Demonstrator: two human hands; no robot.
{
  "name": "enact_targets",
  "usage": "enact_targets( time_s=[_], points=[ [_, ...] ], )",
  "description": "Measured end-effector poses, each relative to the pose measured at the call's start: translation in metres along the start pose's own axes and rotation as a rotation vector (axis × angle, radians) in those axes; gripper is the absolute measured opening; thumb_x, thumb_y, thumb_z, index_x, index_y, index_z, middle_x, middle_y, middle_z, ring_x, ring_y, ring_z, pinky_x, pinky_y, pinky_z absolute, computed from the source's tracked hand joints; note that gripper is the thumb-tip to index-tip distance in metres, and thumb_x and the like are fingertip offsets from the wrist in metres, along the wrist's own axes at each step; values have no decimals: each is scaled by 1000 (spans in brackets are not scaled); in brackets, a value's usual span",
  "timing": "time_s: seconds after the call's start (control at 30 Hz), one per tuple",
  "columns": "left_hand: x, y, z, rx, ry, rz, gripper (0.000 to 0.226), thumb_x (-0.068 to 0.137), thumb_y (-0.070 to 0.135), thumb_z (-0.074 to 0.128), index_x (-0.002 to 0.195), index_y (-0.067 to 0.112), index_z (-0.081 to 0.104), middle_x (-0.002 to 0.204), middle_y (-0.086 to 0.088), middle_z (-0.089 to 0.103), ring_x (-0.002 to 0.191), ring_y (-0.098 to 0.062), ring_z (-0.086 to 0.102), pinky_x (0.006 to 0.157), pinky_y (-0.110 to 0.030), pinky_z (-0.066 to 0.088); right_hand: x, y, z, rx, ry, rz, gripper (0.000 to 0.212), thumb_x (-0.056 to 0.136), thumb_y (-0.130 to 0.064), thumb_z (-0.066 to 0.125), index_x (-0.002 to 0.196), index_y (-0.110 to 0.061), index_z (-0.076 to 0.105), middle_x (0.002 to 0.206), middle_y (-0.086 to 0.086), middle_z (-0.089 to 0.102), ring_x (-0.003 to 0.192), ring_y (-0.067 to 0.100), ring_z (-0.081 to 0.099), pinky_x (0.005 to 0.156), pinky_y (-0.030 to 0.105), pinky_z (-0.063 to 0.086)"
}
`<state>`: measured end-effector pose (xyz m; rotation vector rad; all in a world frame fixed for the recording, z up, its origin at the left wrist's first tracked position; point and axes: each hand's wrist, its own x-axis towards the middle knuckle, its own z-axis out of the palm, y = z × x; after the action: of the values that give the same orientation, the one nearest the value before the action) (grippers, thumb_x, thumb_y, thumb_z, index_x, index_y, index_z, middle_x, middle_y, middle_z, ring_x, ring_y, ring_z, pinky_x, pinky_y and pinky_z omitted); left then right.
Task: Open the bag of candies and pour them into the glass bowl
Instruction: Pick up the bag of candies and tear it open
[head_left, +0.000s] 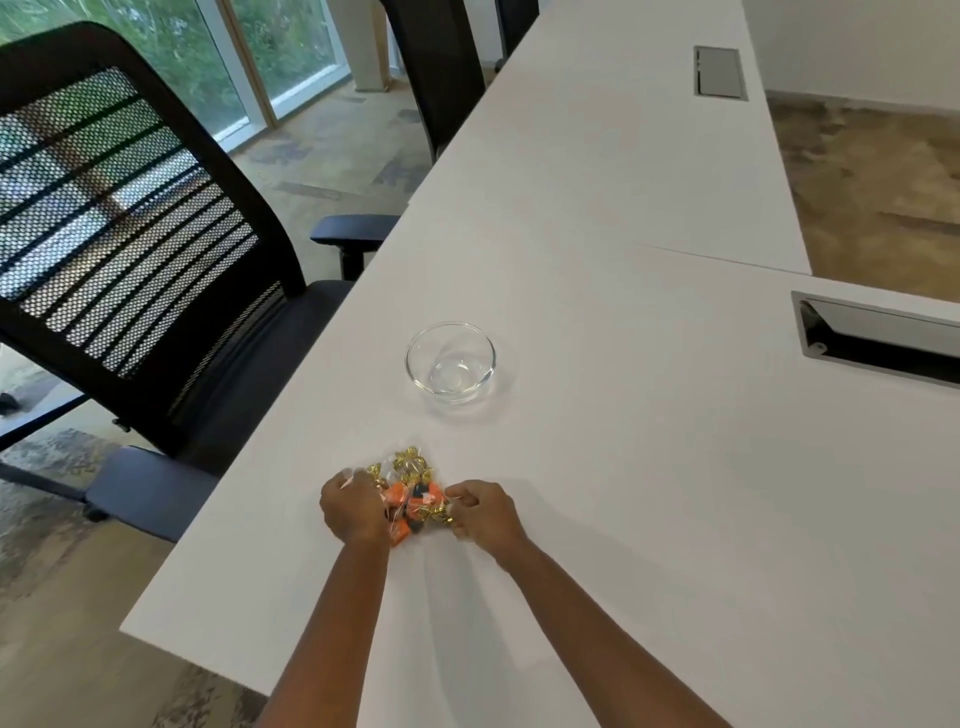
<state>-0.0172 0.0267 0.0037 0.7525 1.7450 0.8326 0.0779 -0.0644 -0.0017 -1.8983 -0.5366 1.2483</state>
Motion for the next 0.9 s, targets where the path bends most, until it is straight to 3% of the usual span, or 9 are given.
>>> enact_targets(
  time_s=[0.07,0.1,0.33,0.4,0.5,0.57,0.67,0.77,0.9],
  points=[
    [-4,0,2,-20,-50,24,11,80,6,53,73,5,62,82,-13,60,80,-29,56,75,-38,48,-1,2,-3,16,13,7,32,85,-1,48,114,-1,60,91,8,58,64,18,55,60,20,47],
    [-8,1,4,1,-69,44,13,81,7,55,69,9,61,80,-12,61,81,-29,57,78,-39,50,-2,4,-4,35,19,14,32,84,0,48,114,-1,60,91,8,58,60,15,54,57,18,45],
    [-59,13,17,1,-203,200,11,84,7,56,83,4,67,87,-13,66,84,-24,59,84,-38,50,-11,16,-32,169,97,47,30,82,0,51,109,-3,63,75,4,60,55,10,49,54,20,40],
    [-75,17,22,-28,-280,220,12,82,4,58,88,3,68,88,-12,67,85,-24,60,85,-38,51,-13,18,-44,162,143,36,32,81,-3,52,110,-4,64,79,2,61,63,9,51,63,22,42],
    [-100,21,32,-68,-412,245,10,81,3,59,83,9,67,75,-2,66,78,-23,60,76,-34,51,-20,15,-62,147,251,7,31,84,-6,51,111,-7,65,94,2,62,86,15,55,86,34,47],
    [-113,21,38,-45,-470,274,12,81,5,60,78,13,68,72,0,65,73,-21,60,71,-33,49,-27,8,-73,183,319,-25,27,87,-9,51,109,-7,66,97,3,62,92,17,57,94,37,47],
    [-128,16,47,19,-513,370,13,82,10,60,78,18,69,67,5,65,62,-7,60,65,-31,47,-41,-6,-91,354,395,-70,22,90,-12,48,101,-6,66,94,8,64,84,22,62,80,32,53],
    [-142,9,53,117,-532,497,12,84,11,59,86,11,70,66,15,63,56,11,58,60,-9,45,-57,-23,-110,536,411,-58,20,91,-21,51,90,-6,64,83,9,66,73,21,65,66,23,55],
    [-160,-2,57,181,-591,581,12,84,11,59,85,9,71,69,11,66,62,4,62,60,-5,45,-67,-34,-129,549,346,52,38,84,-36,60,92,2,65,81,12,68,71,23,67,59,24,57]
  ],
)
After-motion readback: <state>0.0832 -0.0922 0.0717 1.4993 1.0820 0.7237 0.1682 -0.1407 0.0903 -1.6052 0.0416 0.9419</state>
